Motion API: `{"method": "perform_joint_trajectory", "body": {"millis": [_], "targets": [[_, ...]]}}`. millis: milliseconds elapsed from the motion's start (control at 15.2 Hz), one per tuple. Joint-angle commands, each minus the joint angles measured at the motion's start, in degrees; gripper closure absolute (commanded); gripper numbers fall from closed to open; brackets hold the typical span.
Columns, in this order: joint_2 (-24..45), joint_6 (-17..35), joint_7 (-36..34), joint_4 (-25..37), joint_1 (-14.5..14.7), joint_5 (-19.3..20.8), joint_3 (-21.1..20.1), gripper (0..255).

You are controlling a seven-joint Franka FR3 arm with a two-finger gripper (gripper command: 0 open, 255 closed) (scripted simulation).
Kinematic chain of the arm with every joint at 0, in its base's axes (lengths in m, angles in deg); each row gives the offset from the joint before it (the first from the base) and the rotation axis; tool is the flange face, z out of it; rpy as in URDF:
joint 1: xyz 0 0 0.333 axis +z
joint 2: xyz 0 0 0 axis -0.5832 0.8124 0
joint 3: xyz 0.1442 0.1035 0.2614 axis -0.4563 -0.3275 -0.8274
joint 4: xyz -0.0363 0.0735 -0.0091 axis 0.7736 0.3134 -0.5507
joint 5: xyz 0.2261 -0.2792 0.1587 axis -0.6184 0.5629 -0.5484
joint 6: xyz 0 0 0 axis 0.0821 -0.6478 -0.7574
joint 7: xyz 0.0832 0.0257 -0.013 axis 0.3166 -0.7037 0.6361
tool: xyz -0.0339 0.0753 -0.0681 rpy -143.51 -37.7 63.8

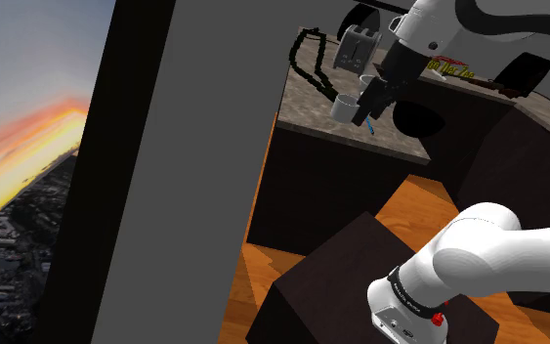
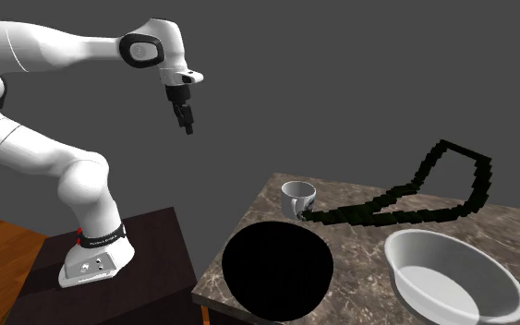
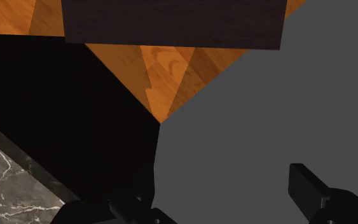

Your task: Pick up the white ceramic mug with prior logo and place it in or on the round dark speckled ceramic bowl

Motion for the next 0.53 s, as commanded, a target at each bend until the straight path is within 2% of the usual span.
{"method": "perform_joint_trajectory", "body": {"millis": [0,462], "targets": [[0.0,0.0,0.0,0.0,0.0,0.0,0.0,0],[10.1,7.8,5.8,2.0,-2.8,4.2,4.9,0]]}}
